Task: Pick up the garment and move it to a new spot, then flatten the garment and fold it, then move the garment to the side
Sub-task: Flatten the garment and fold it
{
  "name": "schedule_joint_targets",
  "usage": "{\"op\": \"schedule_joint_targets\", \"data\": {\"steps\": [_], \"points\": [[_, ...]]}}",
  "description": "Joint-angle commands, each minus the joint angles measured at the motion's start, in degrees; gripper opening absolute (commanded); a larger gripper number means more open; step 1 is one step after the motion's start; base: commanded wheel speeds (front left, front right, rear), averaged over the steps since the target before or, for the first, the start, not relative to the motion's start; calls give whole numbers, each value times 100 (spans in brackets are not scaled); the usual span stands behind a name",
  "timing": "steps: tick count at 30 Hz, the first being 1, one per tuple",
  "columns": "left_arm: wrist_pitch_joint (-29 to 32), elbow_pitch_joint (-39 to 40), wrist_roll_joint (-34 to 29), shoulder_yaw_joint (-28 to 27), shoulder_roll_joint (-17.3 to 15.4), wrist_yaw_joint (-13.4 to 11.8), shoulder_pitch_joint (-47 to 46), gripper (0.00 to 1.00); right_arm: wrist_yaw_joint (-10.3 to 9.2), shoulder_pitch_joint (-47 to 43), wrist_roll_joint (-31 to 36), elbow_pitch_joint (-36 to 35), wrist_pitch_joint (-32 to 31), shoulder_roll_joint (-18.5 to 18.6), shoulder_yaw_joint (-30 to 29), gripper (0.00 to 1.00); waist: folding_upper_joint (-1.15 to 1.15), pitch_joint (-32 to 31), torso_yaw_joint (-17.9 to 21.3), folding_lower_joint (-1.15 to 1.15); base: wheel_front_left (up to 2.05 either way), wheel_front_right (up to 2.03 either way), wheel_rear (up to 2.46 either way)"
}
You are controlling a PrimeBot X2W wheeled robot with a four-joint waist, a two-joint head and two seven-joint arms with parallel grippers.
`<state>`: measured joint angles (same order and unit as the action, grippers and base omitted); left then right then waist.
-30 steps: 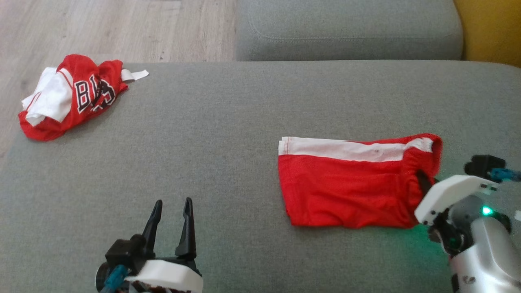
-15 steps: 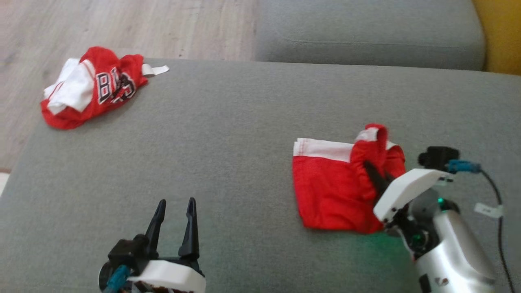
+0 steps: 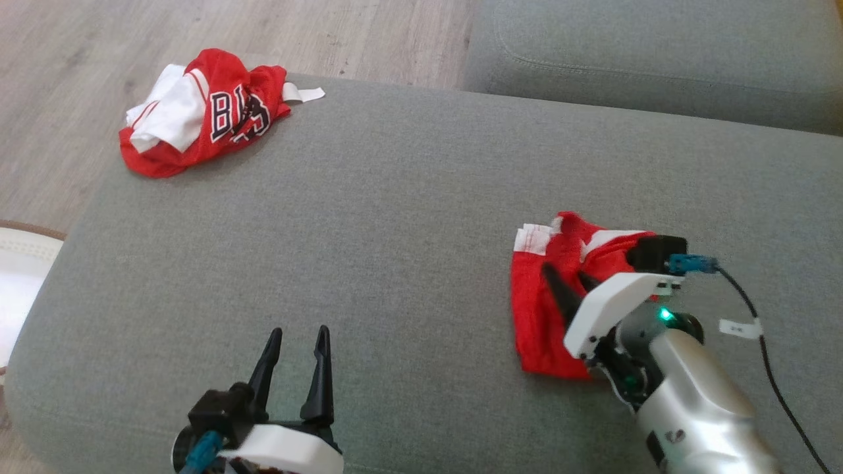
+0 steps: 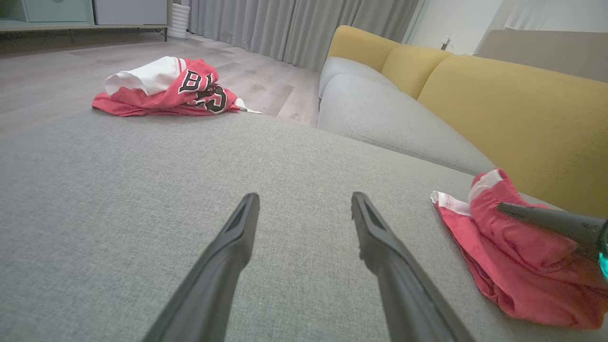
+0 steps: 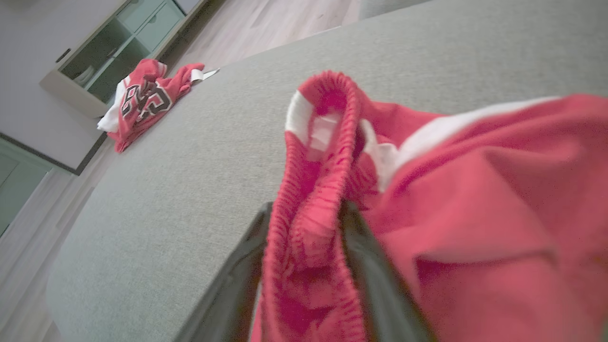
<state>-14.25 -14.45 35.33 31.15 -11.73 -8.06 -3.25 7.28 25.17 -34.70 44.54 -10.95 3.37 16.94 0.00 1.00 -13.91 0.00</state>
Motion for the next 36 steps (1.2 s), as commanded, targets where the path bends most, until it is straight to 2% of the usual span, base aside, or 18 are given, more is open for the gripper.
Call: {"op": "schedule_joint_targets", "data": {"steps": [1,6,11,21,27,36], "points": [[-54,141,-18,-197,16,26,-271,100,21,303,-6,-157,153,-48,277,100,0,-17,-4,0,0,0,0],[-60,119,-15,-230,22,27,-201,100,21,326,117,-230,460,-48,810,100,0,-82,74,0,0,0,0],[-64,130,-30,-253,13,25,-174,100,21,319,574,-320,797,-49,900,100,0,-139,208,0,0,0,0],[-67,280,-106,-284,-65,-11,-157,100,21,-251,1966,-1004,1532,-49,-15,100,0,-303,586,0,0,0,0],[-42,362,-121,-302,-134,-77,-132,100,21,-985,2288,-1684,1603,-49,-734,100,0,-435,803,0,0,0,0],[-32,377,-95,-373,-299,-195,138,100,21,-2082,2600,-2582,1714,-49,-1268,100,0,-642,1013,0,0,0,0]]}}
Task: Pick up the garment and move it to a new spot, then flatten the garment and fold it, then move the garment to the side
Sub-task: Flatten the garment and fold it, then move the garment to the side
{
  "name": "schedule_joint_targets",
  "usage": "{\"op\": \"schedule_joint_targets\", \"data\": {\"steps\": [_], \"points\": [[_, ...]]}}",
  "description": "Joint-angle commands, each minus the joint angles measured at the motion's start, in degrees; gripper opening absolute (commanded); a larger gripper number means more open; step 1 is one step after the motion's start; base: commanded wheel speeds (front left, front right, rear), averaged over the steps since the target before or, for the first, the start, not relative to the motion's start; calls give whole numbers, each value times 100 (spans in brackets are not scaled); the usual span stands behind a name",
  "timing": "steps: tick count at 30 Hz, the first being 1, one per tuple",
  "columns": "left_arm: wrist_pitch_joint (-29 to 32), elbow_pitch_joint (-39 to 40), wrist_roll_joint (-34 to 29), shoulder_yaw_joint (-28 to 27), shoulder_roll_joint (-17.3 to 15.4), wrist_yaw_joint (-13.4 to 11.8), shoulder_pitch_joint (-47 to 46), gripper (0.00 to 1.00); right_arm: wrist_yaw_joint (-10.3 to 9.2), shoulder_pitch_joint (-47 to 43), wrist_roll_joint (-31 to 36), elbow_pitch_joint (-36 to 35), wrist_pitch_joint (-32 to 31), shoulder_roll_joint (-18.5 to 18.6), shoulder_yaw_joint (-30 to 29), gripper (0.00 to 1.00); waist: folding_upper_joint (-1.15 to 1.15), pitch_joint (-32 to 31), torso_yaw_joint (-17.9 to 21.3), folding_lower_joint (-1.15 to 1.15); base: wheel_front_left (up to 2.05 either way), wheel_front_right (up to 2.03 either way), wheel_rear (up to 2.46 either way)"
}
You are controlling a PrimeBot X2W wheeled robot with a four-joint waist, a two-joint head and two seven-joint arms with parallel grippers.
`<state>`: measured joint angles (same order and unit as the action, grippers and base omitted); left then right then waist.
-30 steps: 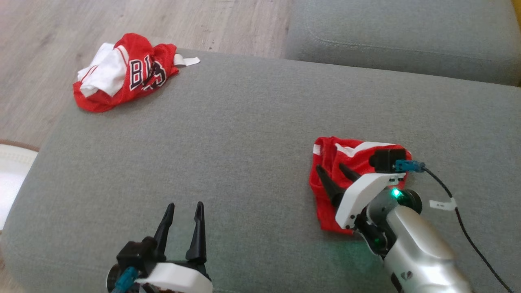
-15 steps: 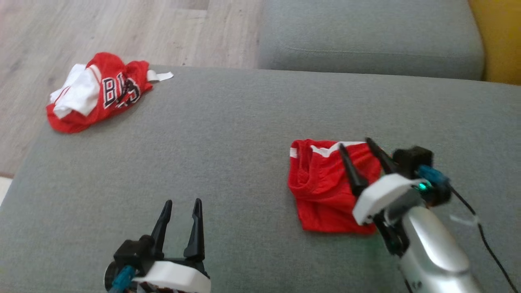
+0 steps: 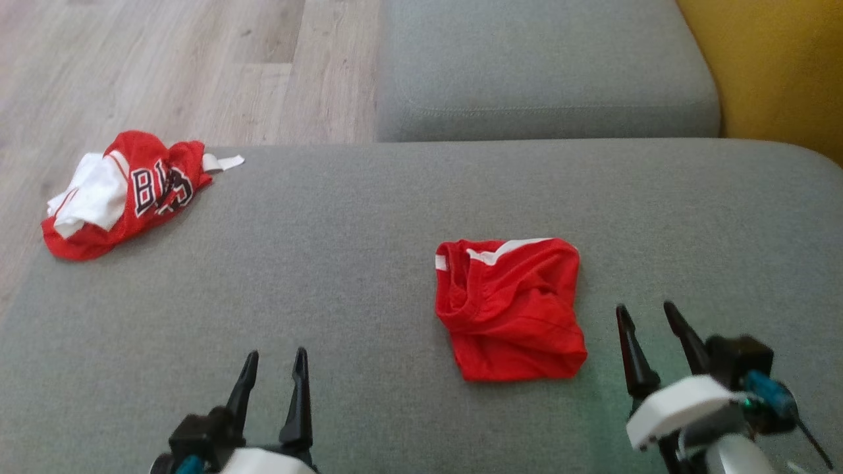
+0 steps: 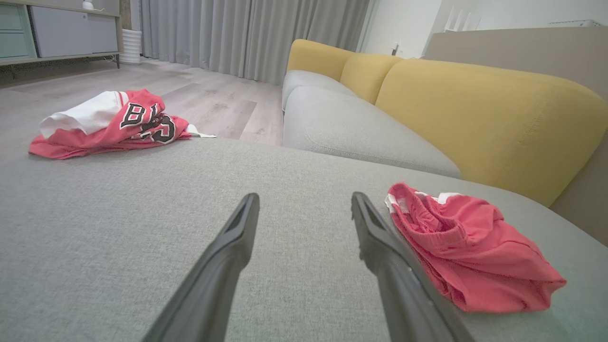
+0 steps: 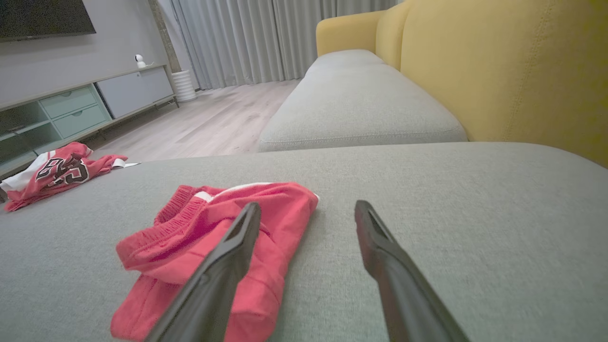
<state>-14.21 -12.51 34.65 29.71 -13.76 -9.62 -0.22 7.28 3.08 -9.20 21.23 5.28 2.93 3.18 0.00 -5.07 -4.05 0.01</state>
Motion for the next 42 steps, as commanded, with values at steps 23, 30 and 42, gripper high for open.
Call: {"op": "schedule_joint_targets", "data": {"steps": [23,30,42], "points": [[-64,327,56,-409,-196,-160,313,100,21,-627,-53,-767,88,-5,-18,100,0,-91,16,-1,0,0,0],[-66,316,45,-409,-192,-168,298,100,21,-620,-68,-754,71,-5,-5,100,0,-69,14,-1,0,0,0],[-51,343,54,-352,-167,-178,233,100,21,-382,-18,-644,-113,-5,-109,100,0,33,-121,-1,0,0,0]]}}
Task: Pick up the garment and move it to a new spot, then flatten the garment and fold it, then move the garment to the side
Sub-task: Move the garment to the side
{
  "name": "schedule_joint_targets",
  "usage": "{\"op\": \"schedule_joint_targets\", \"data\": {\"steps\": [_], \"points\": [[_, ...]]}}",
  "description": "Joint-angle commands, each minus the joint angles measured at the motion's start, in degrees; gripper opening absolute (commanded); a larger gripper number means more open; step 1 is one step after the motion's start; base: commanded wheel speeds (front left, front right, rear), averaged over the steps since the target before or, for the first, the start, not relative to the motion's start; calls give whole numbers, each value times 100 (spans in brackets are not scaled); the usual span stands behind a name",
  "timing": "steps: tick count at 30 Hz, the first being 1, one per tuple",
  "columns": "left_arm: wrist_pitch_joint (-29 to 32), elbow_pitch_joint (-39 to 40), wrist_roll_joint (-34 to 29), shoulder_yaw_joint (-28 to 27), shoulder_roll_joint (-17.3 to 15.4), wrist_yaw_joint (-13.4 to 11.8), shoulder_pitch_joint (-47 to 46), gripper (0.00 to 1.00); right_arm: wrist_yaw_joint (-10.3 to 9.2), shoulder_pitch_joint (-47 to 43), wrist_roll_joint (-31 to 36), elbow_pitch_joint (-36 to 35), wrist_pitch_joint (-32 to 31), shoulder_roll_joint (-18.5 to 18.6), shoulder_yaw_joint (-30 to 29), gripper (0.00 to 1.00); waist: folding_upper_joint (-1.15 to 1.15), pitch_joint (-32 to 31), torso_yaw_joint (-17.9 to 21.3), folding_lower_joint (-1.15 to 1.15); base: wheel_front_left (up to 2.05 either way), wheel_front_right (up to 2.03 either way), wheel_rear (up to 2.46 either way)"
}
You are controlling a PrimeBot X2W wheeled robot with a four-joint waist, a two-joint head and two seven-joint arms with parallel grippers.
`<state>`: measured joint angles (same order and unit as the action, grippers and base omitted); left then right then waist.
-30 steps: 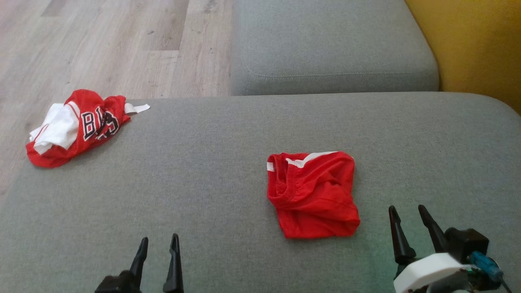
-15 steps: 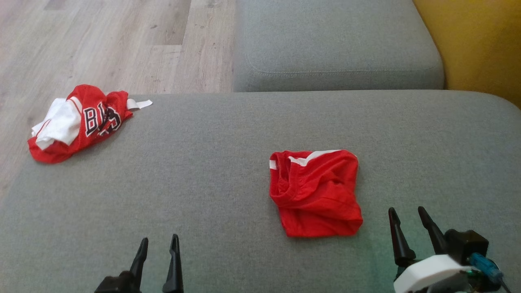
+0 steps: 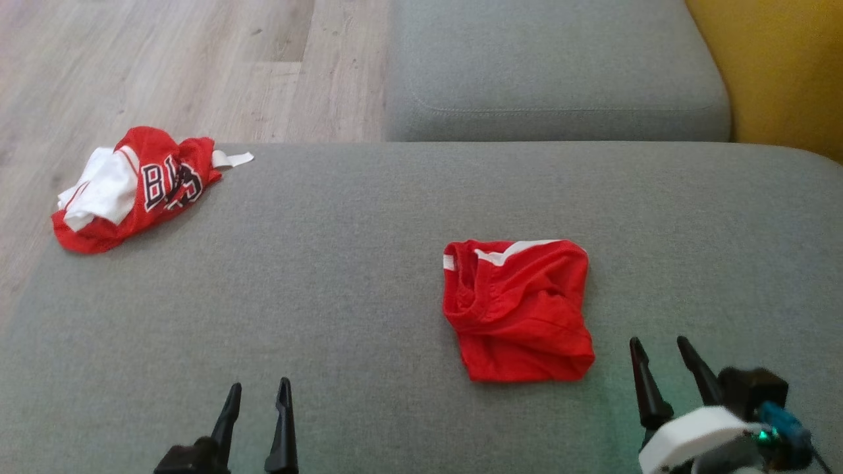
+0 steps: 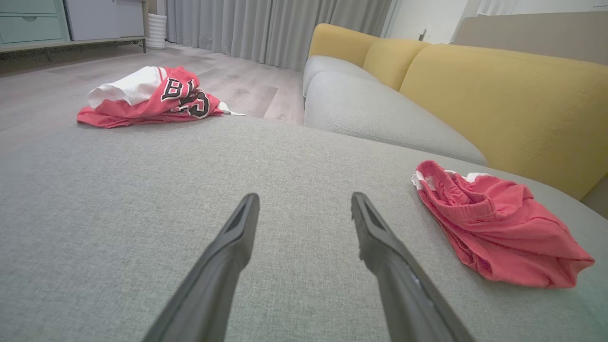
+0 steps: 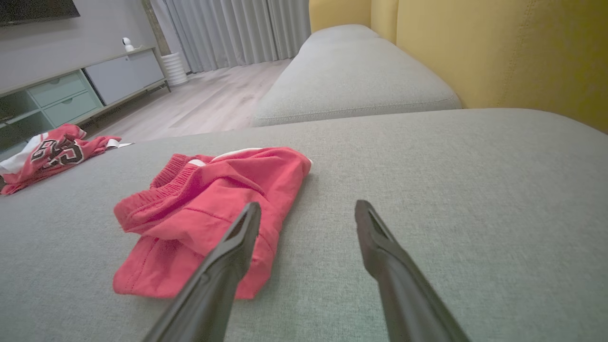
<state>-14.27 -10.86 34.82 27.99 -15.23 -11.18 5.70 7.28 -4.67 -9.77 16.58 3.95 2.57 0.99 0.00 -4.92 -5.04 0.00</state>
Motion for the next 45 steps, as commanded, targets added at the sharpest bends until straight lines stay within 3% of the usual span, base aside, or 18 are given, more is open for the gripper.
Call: {"op": "schedule_joint_targets", "data": {"steps": [1,7,16,29,31,32,33,34,40,45], "points": [[-42,180,34,-172,-14,-24,-371,100,21,470,61,-163,-32,31,82,100,0,42,-58,0,0,0,0],[-41,148,35,-144,50,-6,-446,100,21,1094,122,151,-477,31,-169,100,0,229,-333,0,0,0,0],[-57,93,-15,-132,202,19,-548,100,21,2034,462,1288,-1092,31,-521,100,0,669,-772,0,0,0,0],[-71,-121,-128,-262,389,171,-731,100,21,2967,571,2770,-1320,31,-647,98,0,1044,-995,0,0,0,0],[-71,-130,-167,-289,404,190,-739,100,21,3075,534,2954,-1307,31,-608,43,0,1063,-972,0,0,0,0],[-72,-133,-186,-302,409,201,-740,100,21,3123,517,3031,-1277,31,-589,34,0,1070,-955,0,0,0,0],[-72,-135,-202,-314,413,212,-740,100,21,3166,506,3100,-1238,31,-567,13,0,1077,-931,0,0,0,0],[-72,-135,-217,-332,414,221,-735,100,21,3207,504,3157,-1187,31,-541,0,0,1086,-895,0,0,0,0],[-72,-91,-319,-399,415,242,-692,100,21,3380,706,3330,-886,32,-529,0,0,1143,-542,0,0,0,0],[-73,12,-396,-469,401,258,-720,100,21,3551,1033,3236,-789,163,-658,0,0,1303,22,0,0,0,0]]}}
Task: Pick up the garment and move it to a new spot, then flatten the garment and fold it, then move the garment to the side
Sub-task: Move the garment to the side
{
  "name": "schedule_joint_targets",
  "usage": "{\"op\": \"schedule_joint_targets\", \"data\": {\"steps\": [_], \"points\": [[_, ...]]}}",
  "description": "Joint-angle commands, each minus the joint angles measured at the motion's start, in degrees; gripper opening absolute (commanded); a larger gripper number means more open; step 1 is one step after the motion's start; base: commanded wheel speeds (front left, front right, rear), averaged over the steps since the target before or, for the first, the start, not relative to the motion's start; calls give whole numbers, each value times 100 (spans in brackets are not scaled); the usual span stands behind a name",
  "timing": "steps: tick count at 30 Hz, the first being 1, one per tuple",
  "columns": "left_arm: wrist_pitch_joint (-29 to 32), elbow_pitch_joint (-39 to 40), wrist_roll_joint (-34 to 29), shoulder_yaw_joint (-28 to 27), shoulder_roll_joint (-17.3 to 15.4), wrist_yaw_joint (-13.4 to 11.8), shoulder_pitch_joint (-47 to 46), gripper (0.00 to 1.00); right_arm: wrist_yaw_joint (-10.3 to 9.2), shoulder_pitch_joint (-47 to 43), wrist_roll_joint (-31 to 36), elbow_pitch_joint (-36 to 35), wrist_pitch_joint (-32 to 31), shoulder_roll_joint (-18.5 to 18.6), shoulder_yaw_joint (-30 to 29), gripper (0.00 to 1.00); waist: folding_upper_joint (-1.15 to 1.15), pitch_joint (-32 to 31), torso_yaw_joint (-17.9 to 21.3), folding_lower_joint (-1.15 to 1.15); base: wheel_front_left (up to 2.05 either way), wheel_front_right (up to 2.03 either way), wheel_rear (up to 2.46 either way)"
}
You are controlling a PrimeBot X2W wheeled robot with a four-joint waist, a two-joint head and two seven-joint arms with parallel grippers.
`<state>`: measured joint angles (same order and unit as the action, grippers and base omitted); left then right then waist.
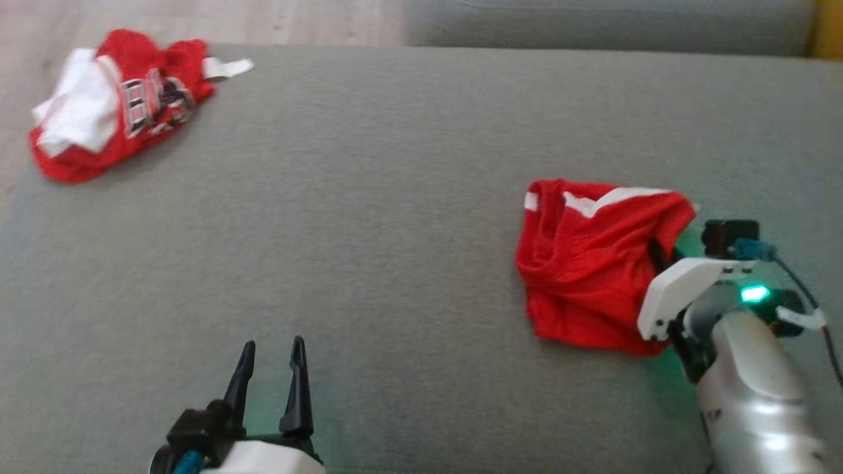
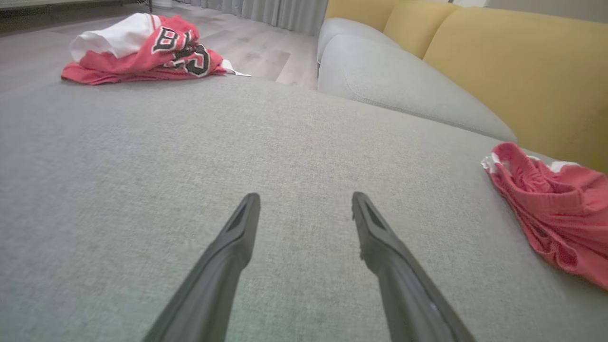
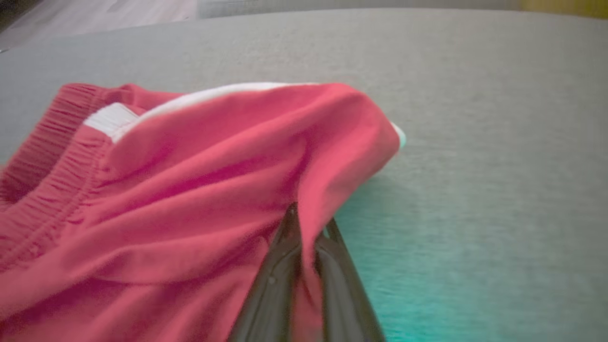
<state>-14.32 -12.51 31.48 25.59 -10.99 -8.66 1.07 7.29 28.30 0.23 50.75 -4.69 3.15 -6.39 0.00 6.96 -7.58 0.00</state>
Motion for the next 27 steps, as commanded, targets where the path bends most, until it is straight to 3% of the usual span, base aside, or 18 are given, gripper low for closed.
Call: {"op": "schedule_joint_targets", "data": {"steps": [1,8,16,22,27], "points": [[-67,200,-74,-241,-20,15,-273,100,20,289,84,-214,78,141,57,0,0,156,417,0,0,0,0],[-65,290,-161,-204,4,97,-510,100,20,519,207,-510,86,272,-107,0,0,477,1386,0,0,0,0],[59,452,-319,-67,-65,142,-905,100,20,840,235,-727,125,337,66,0,0,883,2050,0,0,0,0],[137,602,-383,-31,-150,135,-1002,100,20,1090,204,-797,119,449,102,0,0,1058,2042,0,0,0,0],[229,791,-458,-19,-229,62,-1073,100,20,1401,244,-757,54,792,-11,0,0,1233,1806,0,0,0,0]]}}
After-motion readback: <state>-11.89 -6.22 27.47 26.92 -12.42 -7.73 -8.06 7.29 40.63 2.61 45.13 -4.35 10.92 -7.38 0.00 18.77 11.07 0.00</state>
